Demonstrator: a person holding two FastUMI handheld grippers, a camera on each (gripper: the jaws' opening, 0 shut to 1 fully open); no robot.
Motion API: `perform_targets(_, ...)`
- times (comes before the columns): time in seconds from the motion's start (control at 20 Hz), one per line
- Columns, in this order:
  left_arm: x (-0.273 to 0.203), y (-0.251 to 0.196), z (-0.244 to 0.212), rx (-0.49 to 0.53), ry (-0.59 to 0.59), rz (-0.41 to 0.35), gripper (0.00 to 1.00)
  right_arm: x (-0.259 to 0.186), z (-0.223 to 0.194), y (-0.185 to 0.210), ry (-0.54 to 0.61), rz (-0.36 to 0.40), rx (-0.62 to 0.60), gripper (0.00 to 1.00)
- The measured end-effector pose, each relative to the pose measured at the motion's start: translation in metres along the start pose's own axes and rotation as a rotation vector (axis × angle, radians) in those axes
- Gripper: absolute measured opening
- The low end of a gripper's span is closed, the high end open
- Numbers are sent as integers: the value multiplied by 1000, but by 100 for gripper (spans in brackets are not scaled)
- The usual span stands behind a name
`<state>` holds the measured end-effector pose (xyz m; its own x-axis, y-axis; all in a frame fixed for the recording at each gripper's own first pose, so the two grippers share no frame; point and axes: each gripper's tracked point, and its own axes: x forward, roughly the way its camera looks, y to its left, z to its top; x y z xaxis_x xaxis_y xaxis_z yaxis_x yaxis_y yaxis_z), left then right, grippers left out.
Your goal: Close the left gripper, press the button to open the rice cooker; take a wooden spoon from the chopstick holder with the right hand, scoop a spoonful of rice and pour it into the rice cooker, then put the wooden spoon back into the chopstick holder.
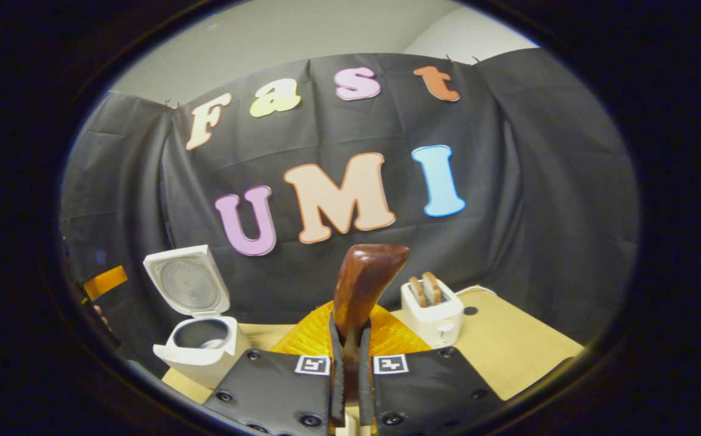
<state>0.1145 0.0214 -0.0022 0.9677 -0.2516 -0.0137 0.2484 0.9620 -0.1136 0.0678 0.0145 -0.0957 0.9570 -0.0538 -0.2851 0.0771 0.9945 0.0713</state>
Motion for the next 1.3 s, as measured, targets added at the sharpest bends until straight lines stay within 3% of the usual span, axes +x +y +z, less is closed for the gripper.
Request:
perform_targets(0.25, 5, -33, -1, 16, 16, -14, 95, -7, -22, -69, 30, -70, -9, 10)
perform_targets(0.55, 6, -60, 5, 33, 13, -16, 94, -21, -67, -125, 104, -111, 2, 12)
perform_targets(1.3, -11, -78, 4, 61, 31, 19, 92, -35, -195, -150, 326, -99, 14, 12)
